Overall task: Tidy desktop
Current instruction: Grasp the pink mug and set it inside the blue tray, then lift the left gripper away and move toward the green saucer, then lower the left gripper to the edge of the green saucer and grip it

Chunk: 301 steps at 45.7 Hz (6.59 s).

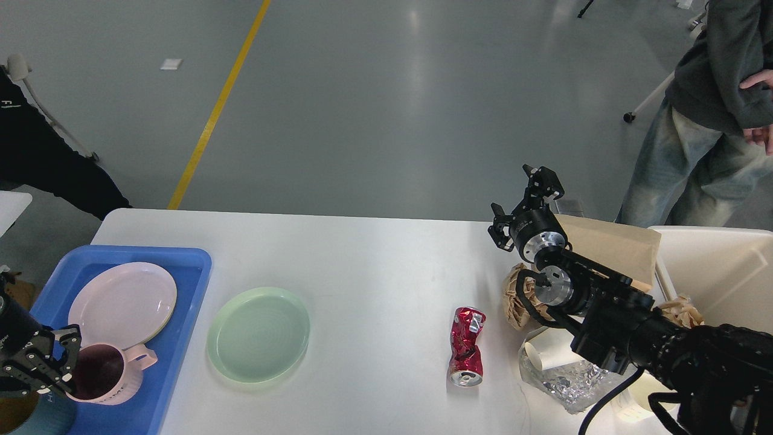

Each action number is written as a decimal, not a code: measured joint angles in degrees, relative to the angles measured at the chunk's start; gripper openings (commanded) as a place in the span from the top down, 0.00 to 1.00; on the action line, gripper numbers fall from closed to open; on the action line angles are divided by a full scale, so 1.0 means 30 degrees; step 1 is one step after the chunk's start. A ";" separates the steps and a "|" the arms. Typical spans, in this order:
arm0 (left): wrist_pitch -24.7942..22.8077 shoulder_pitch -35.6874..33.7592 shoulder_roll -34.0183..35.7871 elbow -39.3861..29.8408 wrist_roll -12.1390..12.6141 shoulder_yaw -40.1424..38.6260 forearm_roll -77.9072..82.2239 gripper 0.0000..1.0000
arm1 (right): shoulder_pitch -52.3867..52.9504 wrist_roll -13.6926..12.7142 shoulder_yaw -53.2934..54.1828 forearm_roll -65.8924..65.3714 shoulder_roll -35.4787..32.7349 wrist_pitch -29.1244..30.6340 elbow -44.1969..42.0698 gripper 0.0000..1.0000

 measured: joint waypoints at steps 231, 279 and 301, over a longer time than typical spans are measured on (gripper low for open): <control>0.5224 0.3959 -0.9458 0.5882 0.2715 -0.5634 0.0027 0.08 | 0.0000 0.0000 -0.0001 -0.0002 0.0000 0.0000 -0.0001 0.00; 0.5291 0.4672 -0.9350 0.5675 0.2927 -0.5545 0.0055 0.45 | 0.0000 0.0000 0.0001 0.0004 0.0000 0.0000 0.0001 0.00; 0.2740 0.4678 -0.9226 0.5646 0.3327 -0.5564 0.0029 1.00 | 0.0000 0.0000 0.0000 -0.0009 0.0000 0.0000 0.0001 0.00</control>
